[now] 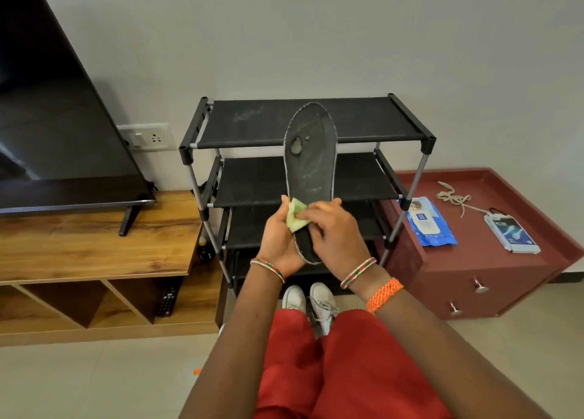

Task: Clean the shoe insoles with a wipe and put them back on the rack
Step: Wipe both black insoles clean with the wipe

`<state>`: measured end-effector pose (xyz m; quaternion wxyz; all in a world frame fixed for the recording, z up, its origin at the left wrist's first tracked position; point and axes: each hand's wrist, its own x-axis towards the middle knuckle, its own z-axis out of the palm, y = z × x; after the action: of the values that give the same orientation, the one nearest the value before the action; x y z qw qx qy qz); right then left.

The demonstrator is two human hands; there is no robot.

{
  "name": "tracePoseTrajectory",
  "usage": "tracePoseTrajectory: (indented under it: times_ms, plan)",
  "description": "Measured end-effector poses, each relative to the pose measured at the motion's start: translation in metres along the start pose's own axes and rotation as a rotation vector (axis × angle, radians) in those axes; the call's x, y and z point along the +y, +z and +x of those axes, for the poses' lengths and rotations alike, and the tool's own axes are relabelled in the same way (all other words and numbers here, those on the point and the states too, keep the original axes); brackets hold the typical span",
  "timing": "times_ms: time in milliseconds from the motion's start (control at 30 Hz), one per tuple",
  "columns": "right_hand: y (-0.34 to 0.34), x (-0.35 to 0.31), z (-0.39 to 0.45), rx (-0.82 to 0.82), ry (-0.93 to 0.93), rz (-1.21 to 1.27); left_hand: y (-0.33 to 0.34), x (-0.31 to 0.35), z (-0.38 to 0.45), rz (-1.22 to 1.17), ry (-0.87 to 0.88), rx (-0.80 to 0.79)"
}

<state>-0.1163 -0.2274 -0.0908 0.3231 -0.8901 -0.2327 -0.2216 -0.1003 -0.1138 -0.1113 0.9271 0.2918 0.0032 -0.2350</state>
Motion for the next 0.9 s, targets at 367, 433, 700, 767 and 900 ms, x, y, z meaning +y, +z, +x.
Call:
tracePoseTrajectory:
  times_ms: [367,433,700,767,900]
  plan:
    - [0.02,0.014,0.037,-0.028,0.112,-0.044,-0.009,0.012,0.027,-0.074,0.096,0.193]
    - [0.027,0.013,0.036,-0.093,0.09,-0.045,-0.016,0.014,0.029,-0.134,0.131,0.227]
    - [0.032,0.019,0.068,-0.178,-0.001,-0.047,-0.003,0.059,0.063,-0.101,0.136,0.295]
    - [0.033,0.021,0.087,-0.188,-0.033,-0.109,0.004,0.072,0.076,-0.073,0.164,0.302]
    - [0.036,0.032,0.122,-0.225,-0.106,-0.255,0.001,0.092,0.094,-0.036,0.141,0.322]
